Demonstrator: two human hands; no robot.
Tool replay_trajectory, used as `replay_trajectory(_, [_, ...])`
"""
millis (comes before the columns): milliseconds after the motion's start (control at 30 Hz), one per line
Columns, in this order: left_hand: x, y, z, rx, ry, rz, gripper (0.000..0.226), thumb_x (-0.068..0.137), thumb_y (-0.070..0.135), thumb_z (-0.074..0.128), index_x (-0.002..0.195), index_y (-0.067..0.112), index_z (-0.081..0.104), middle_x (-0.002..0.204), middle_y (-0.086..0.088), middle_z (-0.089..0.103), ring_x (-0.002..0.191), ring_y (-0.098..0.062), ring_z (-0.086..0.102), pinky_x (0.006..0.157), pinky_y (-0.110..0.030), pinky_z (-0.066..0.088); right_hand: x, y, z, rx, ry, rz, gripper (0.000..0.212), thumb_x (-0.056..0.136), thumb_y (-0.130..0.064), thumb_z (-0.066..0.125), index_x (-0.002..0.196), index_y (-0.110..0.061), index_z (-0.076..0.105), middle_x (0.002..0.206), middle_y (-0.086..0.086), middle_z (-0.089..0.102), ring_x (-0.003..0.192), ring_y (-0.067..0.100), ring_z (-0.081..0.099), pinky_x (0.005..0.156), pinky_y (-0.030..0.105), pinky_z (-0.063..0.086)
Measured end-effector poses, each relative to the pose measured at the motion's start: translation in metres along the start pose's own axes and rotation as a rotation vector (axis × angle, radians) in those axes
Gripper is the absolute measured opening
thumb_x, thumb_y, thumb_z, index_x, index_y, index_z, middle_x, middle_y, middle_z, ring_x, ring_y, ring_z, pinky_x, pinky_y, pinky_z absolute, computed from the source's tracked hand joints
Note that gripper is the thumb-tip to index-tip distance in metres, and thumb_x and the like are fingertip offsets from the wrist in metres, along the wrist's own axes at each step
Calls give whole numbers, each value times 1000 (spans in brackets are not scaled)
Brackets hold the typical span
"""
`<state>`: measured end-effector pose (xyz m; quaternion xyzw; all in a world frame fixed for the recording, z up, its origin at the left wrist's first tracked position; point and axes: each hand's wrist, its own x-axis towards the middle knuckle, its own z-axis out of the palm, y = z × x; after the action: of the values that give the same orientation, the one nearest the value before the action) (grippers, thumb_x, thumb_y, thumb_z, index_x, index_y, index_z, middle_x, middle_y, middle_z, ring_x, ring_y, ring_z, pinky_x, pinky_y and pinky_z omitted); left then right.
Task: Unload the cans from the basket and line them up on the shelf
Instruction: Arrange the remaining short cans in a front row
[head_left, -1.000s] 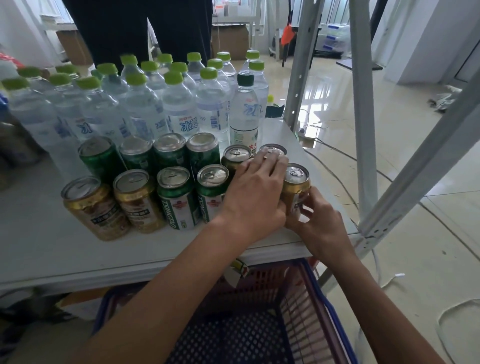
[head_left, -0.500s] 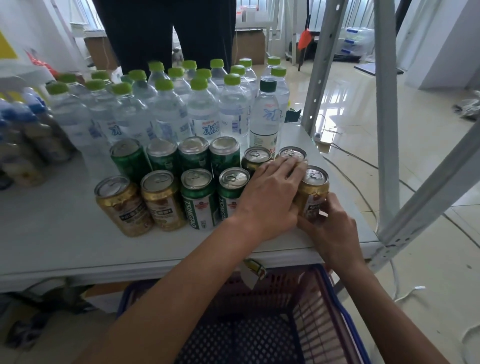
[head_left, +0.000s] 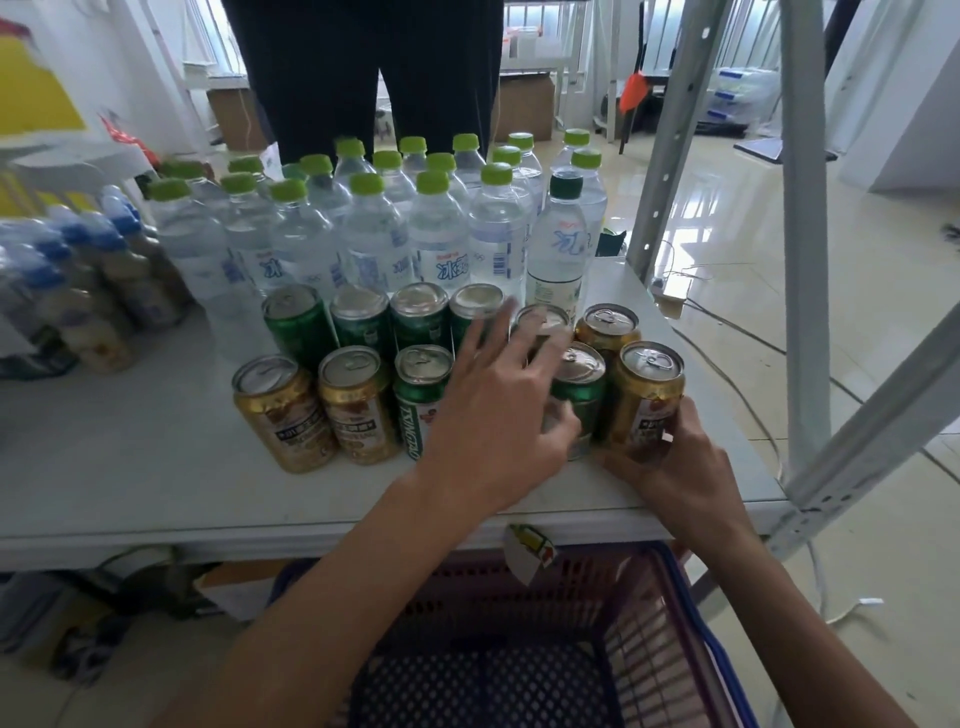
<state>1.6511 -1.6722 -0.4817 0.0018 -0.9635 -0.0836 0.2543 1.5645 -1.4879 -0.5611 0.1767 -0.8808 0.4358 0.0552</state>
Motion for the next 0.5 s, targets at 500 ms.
replay_trajectory(500, [-52, -74, -15, 32, 156, -97, 53, 97, 42, 51, 146, 24, 48, 156, 2, 42, 151, -19, 28, 123, -41, 19, -5, -19, 0, 6, 153, -52, 100, 62, -40, 96, 141, -21, 38, 131, 2, 63, 109, 12, 56, 88, 29, 42])
